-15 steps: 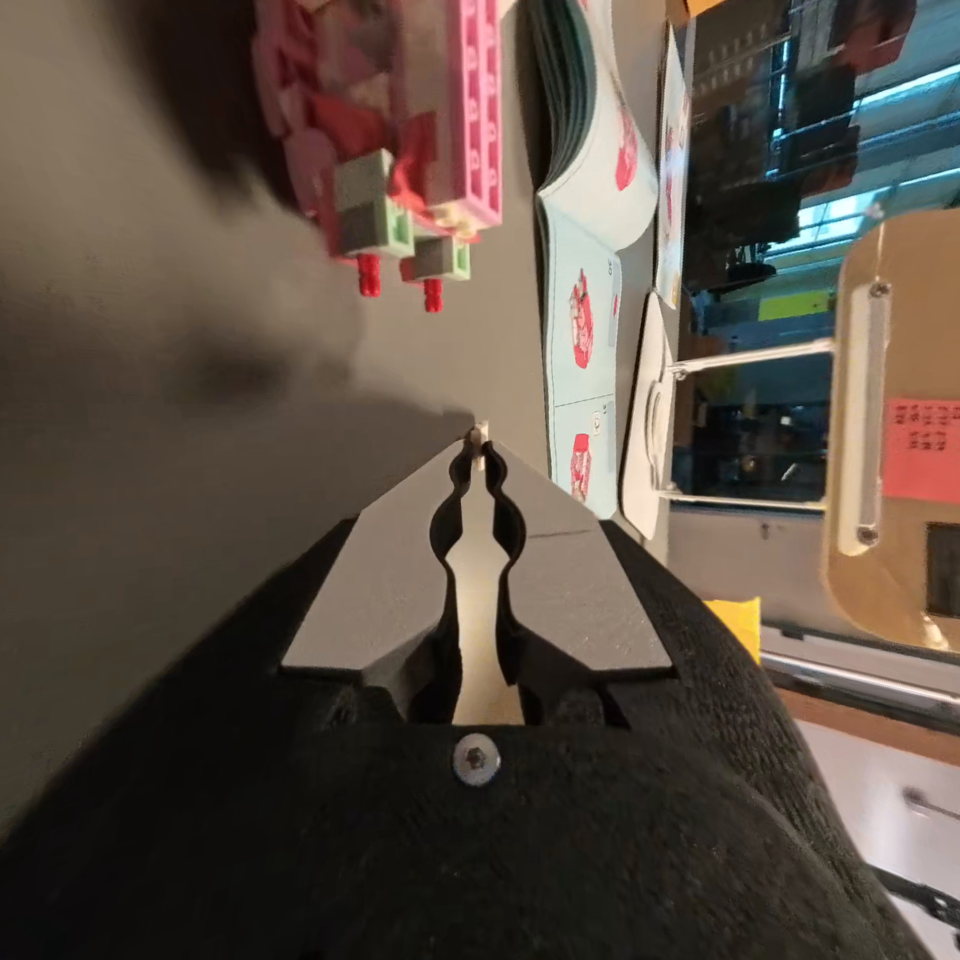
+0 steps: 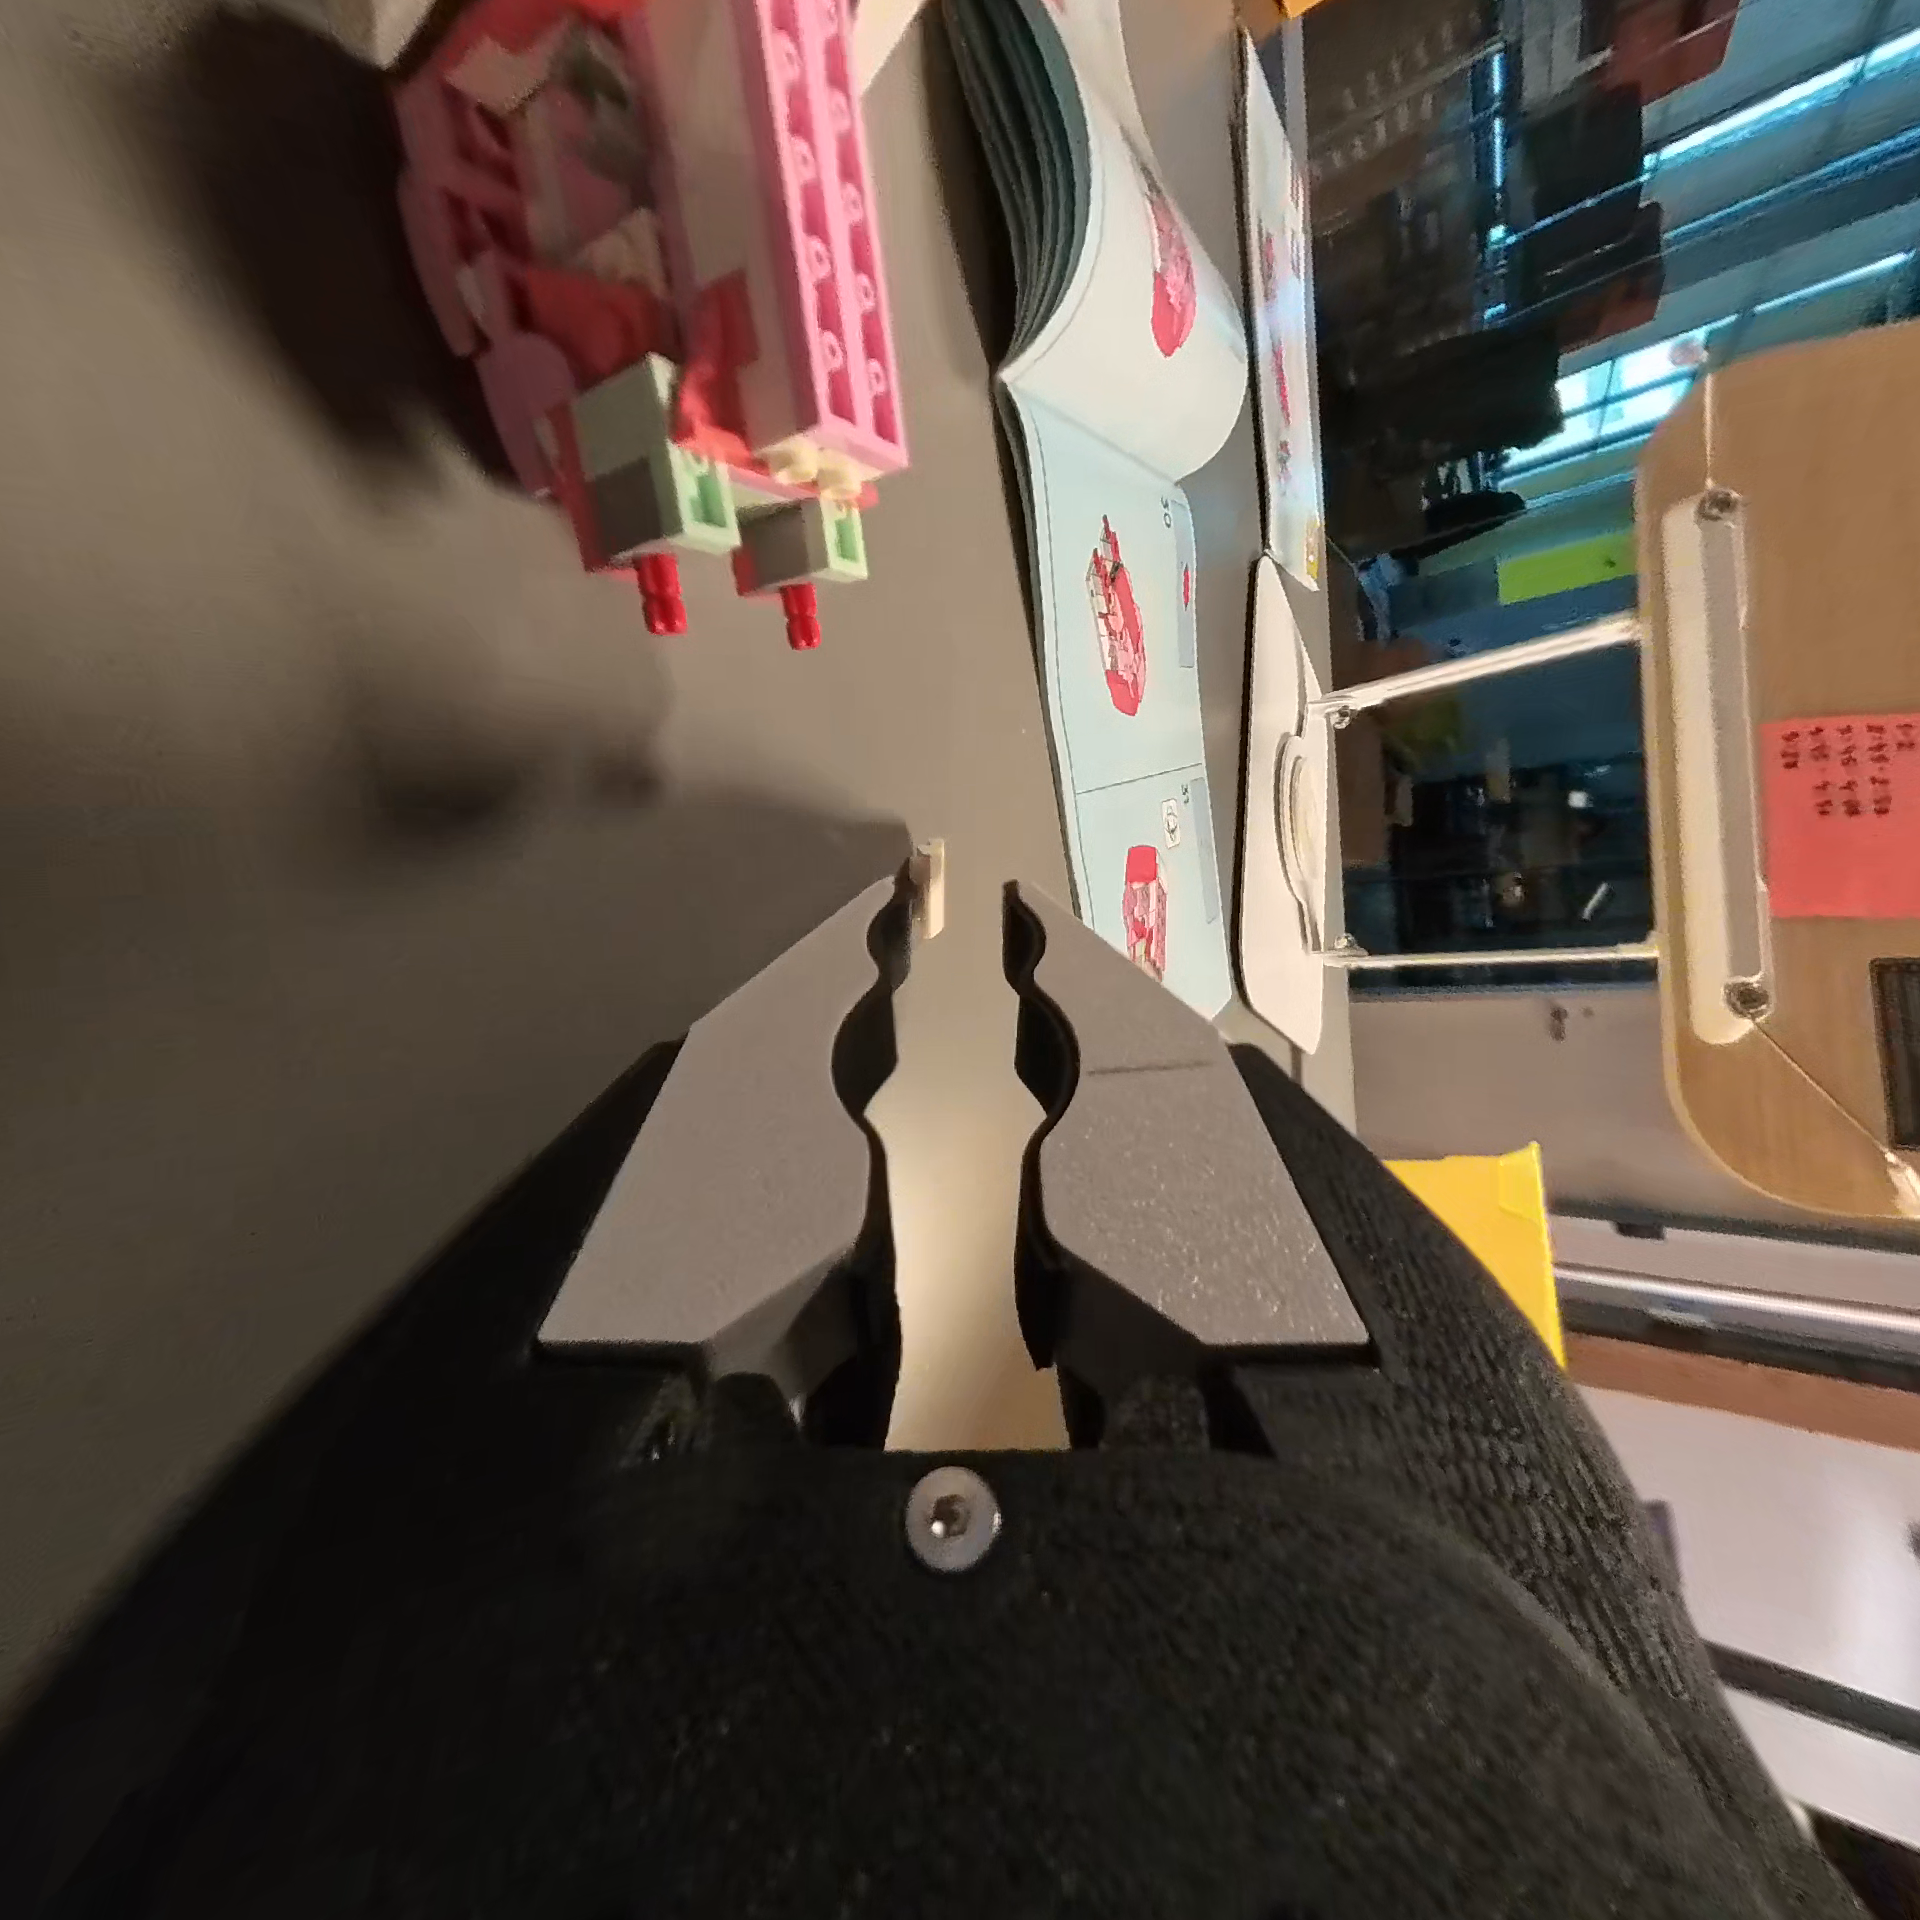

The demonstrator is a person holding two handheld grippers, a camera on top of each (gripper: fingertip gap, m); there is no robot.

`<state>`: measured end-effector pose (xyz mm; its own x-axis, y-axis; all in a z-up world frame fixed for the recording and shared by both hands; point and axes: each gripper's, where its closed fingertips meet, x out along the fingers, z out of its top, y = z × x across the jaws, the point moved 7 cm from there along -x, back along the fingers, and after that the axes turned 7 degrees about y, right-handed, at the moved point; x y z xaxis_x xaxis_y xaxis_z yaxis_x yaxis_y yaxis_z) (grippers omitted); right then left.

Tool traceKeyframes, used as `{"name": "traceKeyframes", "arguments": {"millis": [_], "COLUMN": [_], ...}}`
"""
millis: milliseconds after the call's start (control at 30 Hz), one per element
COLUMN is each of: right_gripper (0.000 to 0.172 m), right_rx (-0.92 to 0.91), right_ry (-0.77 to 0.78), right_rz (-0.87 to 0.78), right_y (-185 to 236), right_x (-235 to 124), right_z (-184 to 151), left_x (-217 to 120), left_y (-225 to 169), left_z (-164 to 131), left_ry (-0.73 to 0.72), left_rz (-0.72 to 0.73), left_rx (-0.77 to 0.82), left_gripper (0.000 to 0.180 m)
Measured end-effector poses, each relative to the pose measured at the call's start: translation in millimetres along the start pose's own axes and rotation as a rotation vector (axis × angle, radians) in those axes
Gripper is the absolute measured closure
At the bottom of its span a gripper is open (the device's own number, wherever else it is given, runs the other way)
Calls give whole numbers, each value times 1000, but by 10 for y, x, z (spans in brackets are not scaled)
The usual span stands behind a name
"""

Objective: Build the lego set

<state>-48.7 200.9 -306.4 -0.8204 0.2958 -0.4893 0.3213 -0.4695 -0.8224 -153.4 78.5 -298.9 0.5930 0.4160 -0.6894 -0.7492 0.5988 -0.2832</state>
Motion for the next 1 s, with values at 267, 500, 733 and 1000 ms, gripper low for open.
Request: {"name": "traceKeyframes", "arguments": {"millis": [267, 500, 733, 1000], "right_gripper": [154, 155, 146, 135], "right_rx": [127, 308, 639, 902], "right_ry": [-18, -13, -33, -74], "right_rz": [43, 137, 327, 597], "right_y": [-48, -88, -122, -79], "right_x": [-32, -67, -63, -53], "right_z": [-75, -160, -230, -170], "left_x": [2, 3, 9, 10], "left_y": [-4, -6, -12, -15], "left_z": [-3, -6, -8, -10], "left_ry": [5, 9, 21, 23], "left_rz": [3, 5, 15, 18], "left_rx": [3, 6, 15, 19], "left_gripper": [140, 140, 140, 140]}}
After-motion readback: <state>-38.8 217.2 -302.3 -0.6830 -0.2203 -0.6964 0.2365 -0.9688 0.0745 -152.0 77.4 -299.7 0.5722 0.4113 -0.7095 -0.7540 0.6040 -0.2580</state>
